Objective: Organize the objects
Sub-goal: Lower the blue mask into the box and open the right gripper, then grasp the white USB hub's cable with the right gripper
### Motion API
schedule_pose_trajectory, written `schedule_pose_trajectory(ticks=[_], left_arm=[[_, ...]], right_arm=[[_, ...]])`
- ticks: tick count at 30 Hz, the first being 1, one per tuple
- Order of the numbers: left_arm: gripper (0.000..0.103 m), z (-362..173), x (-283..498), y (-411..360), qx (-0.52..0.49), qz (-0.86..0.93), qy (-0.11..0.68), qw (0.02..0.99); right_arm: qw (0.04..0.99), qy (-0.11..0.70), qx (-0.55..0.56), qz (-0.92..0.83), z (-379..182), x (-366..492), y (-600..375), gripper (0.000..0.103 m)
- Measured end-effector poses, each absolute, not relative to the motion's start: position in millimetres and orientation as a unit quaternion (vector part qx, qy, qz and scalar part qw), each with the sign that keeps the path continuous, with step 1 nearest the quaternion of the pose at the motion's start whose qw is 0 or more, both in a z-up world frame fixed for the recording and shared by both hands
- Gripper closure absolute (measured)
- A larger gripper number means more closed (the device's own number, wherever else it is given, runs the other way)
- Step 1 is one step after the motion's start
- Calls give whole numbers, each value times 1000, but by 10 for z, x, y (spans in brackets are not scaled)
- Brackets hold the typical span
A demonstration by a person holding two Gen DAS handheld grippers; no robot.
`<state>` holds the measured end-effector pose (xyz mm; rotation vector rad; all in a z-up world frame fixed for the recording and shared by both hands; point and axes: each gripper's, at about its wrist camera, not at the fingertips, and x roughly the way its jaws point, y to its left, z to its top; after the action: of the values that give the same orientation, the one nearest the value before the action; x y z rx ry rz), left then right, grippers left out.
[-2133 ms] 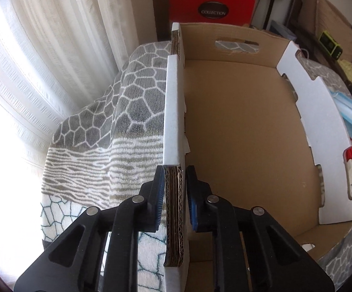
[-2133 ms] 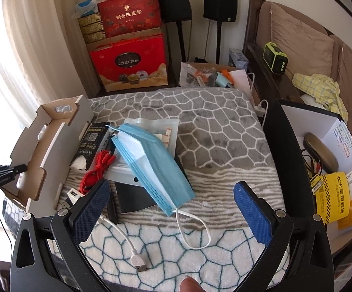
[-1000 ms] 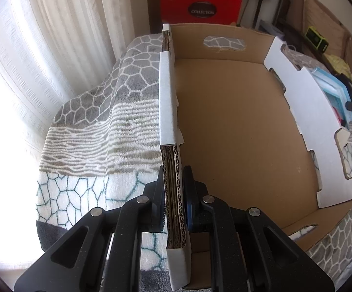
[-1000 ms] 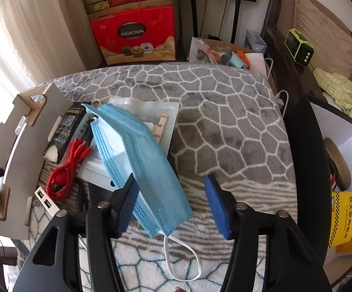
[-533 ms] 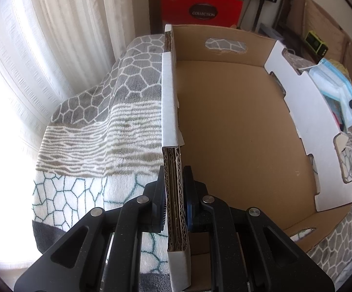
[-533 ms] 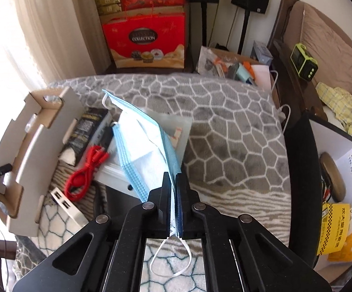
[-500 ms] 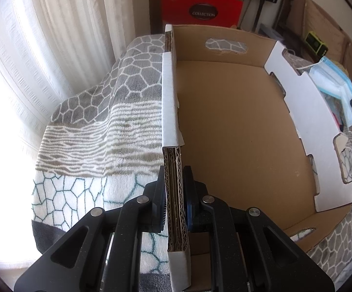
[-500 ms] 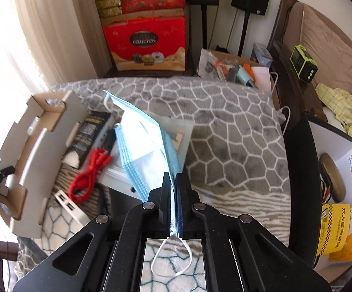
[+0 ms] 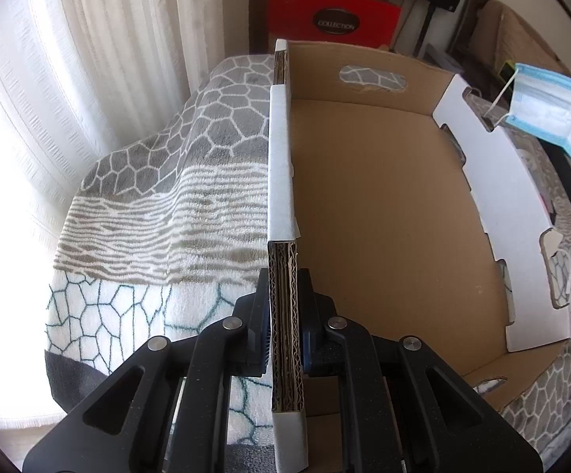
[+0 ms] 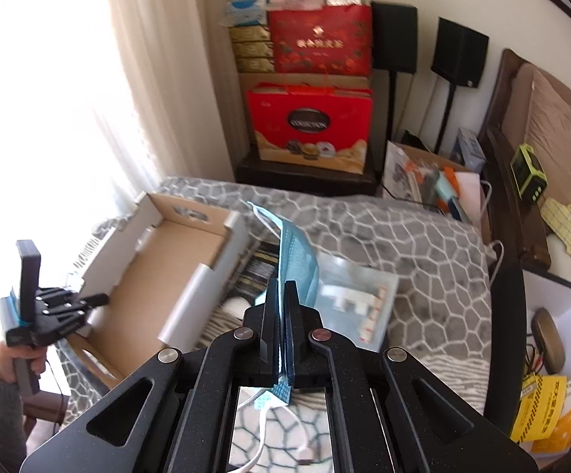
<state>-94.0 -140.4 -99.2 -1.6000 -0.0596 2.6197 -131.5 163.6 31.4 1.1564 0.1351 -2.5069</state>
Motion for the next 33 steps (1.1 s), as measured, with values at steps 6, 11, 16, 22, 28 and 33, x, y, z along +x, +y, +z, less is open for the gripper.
schedule_pose_trajectory(ticks=[6, 11, 16, 22, 28, 33], left_arm=[[93, -994, -943, -1401, -521, 853, -20, 33], [93, -992, -946, -1411, -521, 852, -22, 32], [93, -996, -943, -1415, -521, 853, -23, 32], [93, -999, -940, -1414, -522, 852, -20, 30], [93, -1007, -931, -1409, -520, 853, -19, 32], [93, -1010, -927, -1406, -520, 853, -20, 33]], right_arm=[[223, 44, 386, -894, 571, -1278, 1239, 103], [251, 25, 404, -879, 449, -1335, 872, 102], [261, -1, 429, -865, 105, -1378, 600, 102], [276, -10, 469, -839, -280, -1374, 284, 96], [274, 13, 451, -849, -134, -1298, 377, 51], [257, 27, 437, -861, 33, -1317, 578, 51]])
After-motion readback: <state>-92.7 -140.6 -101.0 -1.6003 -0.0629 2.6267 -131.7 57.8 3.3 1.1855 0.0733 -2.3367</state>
